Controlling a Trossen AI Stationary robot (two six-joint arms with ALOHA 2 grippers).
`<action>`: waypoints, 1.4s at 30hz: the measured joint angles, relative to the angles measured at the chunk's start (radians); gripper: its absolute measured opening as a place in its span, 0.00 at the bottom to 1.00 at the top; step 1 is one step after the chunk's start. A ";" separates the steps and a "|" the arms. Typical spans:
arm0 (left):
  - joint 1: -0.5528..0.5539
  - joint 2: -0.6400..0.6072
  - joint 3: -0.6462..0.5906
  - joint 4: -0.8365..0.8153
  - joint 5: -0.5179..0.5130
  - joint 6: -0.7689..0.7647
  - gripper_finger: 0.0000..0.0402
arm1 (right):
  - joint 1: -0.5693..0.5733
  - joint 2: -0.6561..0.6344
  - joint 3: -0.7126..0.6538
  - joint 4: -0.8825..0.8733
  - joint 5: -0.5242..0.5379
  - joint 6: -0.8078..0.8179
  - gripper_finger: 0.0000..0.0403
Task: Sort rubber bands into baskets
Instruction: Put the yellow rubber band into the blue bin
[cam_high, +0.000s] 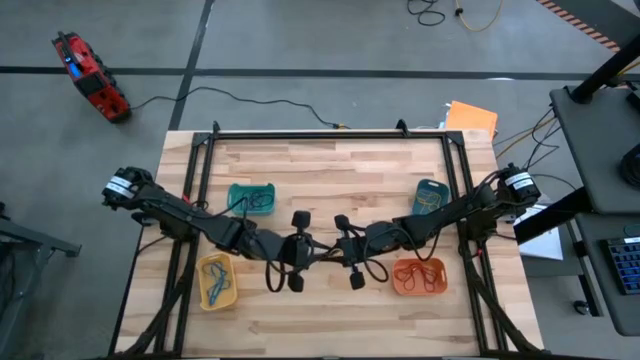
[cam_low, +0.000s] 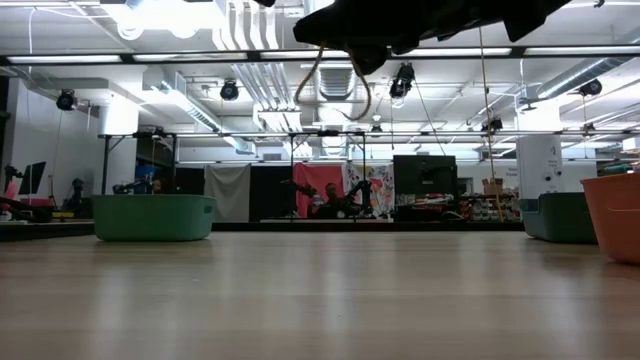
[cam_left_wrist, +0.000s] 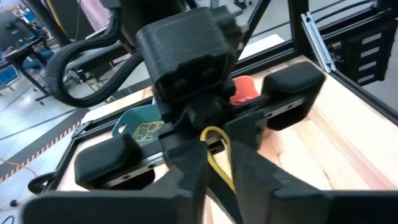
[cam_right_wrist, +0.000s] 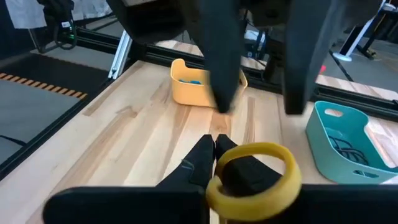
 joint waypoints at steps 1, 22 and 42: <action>0.000 0.000 0.000 -0.003 0.000 0.000 0.15 | 0.000 0.000 0.000 -0.004 0.001 0.001 0.03; 0.000 -0.064 0.000 -0.155 -0.307 -0.061 0.56 | -0.103 -0.154 0.256 -1.327 0.518 0.332 0.02; 0.008 -0.068 0.000 -0.217 -0.404 -0.072 0.56 | -0.498 -0.170 0.138 -1.842 0.388 0.605 0.02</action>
